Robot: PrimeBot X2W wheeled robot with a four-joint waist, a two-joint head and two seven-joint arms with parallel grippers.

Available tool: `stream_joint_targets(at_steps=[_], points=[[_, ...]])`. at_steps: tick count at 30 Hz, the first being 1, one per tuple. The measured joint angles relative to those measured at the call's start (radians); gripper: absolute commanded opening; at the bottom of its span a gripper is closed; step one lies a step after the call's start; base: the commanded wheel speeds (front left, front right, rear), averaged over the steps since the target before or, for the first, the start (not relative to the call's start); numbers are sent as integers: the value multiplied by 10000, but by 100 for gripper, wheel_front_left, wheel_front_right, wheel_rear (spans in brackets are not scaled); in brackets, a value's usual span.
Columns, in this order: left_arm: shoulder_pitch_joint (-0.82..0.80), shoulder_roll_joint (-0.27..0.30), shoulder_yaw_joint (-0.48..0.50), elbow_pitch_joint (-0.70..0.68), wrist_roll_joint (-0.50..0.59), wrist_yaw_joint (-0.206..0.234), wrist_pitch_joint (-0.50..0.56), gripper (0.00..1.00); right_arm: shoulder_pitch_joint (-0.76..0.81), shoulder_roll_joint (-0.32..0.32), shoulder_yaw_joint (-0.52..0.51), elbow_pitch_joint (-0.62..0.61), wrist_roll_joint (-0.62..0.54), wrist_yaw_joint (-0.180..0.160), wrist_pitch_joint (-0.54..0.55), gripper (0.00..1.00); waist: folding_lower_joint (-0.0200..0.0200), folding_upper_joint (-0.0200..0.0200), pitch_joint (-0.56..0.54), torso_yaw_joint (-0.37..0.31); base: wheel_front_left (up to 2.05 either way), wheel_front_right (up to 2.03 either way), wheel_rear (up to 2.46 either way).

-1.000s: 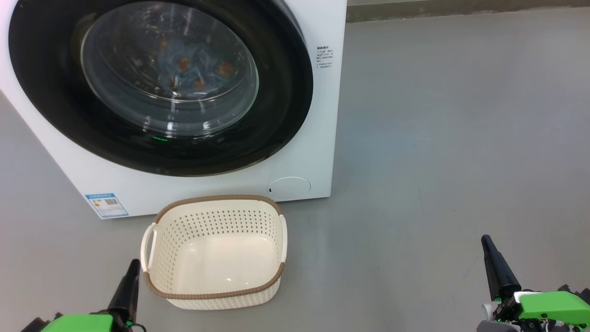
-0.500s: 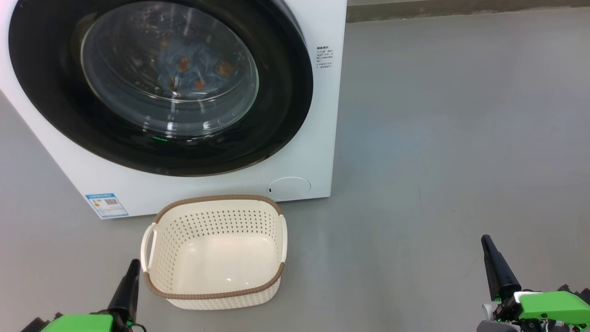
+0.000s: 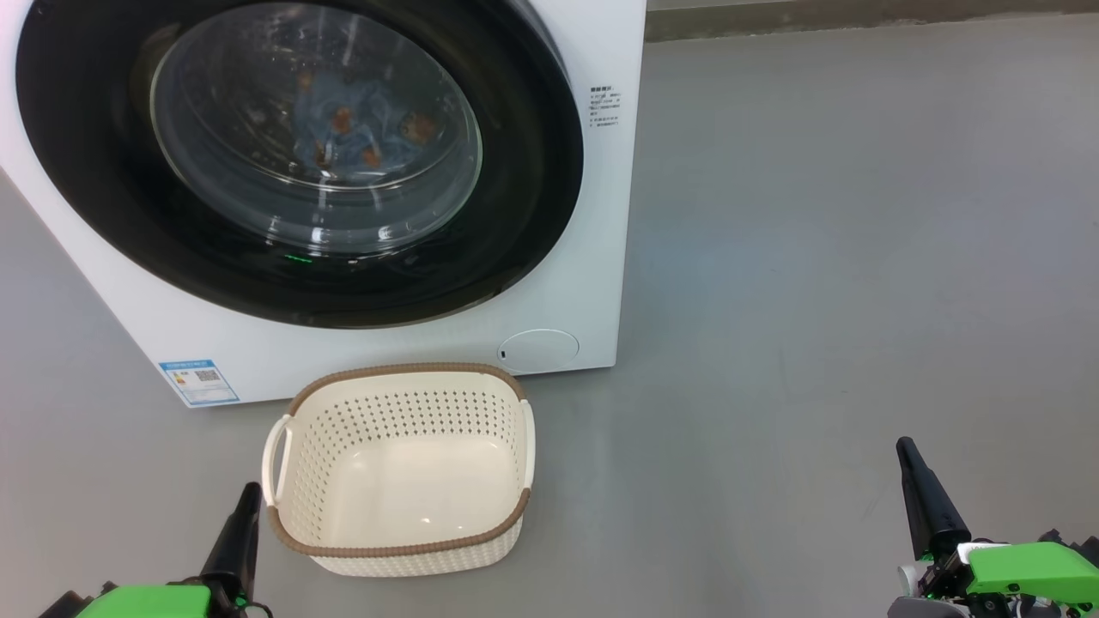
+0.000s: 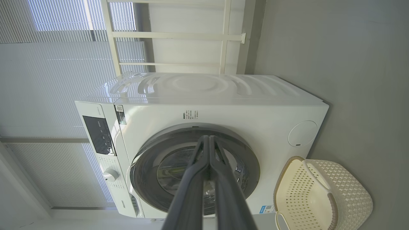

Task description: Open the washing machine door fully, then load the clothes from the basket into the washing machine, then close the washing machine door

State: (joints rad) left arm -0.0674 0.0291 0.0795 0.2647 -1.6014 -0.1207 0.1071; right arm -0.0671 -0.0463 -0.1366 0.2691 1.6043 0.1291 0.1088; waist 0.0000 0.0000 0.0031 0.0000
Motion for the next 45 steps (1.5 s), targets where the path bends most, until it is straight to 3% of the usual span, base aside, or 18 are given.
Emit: stream_joint_targets(at_steps=[45], points=[[0,0,0,0,0,0,0,0,0,0,0,0,0,0,0,0,0,0,0,0,0,0,0]])
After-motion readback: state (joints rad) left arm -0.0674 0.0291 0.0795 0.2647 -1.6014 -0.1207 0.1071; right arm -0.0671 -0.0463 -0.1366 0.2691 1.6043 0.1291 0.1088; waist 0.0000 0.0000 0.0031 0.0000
